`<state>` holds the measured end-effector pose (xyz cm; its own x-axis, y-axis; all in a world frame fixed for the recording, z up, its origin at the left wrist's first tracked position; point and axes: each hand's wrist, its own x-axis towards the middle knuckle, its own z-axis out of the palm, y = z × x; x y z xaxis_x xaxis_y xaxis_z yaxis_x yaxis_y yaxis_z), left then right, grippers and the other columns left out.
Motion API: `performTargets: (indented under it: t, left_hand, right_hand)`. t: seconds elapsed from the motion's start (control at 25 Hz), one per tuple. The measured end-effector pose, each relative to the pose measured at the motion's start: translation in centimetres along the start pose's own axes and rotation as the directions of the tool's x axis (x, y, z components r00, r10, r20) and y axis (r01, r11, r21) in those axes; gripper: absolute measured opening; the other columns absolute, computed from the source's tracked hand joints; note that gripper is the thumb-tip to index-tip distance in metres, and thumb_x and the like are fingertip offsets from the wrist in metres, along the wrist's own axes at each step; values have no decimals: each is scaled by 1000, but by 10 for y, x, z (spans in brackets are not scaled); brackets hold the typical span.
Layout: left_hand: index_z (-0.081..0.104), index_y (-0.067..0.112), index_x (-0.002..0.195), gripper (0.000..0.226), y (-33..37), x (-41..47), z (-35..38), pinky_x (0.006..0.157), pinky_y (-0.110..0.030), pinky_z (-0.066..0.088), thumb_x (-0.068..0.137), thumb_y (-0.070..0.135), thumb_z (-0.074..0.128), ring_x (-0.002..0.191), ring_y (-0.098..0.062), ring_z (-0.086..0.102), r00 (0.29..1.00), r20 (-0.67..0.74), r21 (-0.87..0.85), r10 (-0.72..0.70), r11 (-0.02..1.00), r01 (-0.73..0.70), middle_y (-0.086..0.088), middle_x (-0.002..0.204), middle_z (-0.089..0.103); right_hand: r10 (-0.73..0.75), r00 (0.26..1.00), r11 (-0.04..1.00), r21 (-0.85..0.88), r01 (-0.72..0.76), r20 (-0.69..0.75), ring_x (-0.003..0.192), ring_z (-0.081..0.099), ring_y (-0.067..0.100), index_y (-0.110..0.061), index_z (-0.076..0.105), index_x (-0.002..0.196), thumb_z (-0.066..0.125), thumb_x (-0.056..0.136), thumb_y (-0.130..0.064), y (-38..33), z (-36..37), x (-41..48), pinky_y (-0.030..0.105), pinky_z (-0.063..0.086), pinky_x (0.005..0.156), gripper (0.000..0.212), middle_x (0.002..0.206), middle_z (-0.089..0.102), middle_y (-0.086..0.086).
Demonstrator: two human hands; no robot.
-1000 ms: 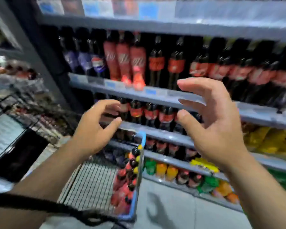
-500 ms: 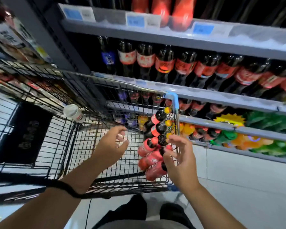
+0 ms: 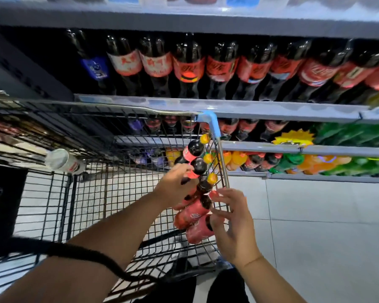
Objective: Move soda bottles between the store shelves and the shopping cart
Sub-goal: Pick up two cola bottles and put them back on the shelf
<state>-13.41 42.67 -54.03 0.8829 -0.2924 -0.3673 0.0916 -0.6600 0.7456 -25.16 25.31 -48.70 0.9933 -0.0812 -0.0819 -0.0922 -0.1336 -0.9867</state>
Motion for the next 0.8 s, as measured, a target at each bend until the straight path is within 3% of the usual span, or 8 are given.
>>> performTargets:
  t: [0.16,0.28,0.44,0.56,0.68,0.8]
  left_hand:
    - [60,21,127,36,4,57,-13,89,-30,45,97,39,58,114,-23,60,982,-171,90,-75,992,91,-2,123,60]
    - [51,13,144,54,13,94,-22,110,-33,41,96,32,67,131,-23,53,993,-115,131,11,991,4,-8,145,54]
    - [51,8,145,55,22,119,-12,117,-35,33,95,22,69,138,-26,47,991,-73,164,109,982,-96,-12,147,52]
    - [58,11,135,47,23,127,-6,107,-42,41,92,23,71,127,-28,53,993,-51,266,102,960,-85,-11,133,60]
    - [58,10,109,17,29,127,1,81,-43,47,97,20,64,100,-33,61,994,-98,277,50,961,-21,-9,101,64]
    - [51,9,123,23,24,114,5,66,-39,37,103,19,54,94,-39,61,991,-126,298,35,955,4,-13,93,61]
  right_hand:
    - [-34,999,999,26,34,-13,110,64,13,-20,51,125,54,86,-26,4,-2,-1,29,61,78,40,126,56,-2]
    - [-6,1000,1000,24,6,14,107,67,12,-17,47,132,56,86,-26,9,-4,-1,30,62,70,48,125,58,-9]
    - [-66,998,997,32,66,5,111,65,21,-15,45,134,57,87,-21,10,-5,0,29,59,79,49,131,56,-1]
    - [-61,998,997,43,61,-3,111,64,21,-10,46,133,57,86,-17,8,-6,1,28,59,82,49,130,54,0]
    - [-31,1000,999,45,31,-6,112,64,21,-8,48,130,54,85,-17,8,-5,2,29,59,81,47,127,54,2]
    - [-32,999,999,42,33,-19,113,63,21,-8,48,128,53,83,-16,7,-3,0,28,58,80,46,125,55,3]
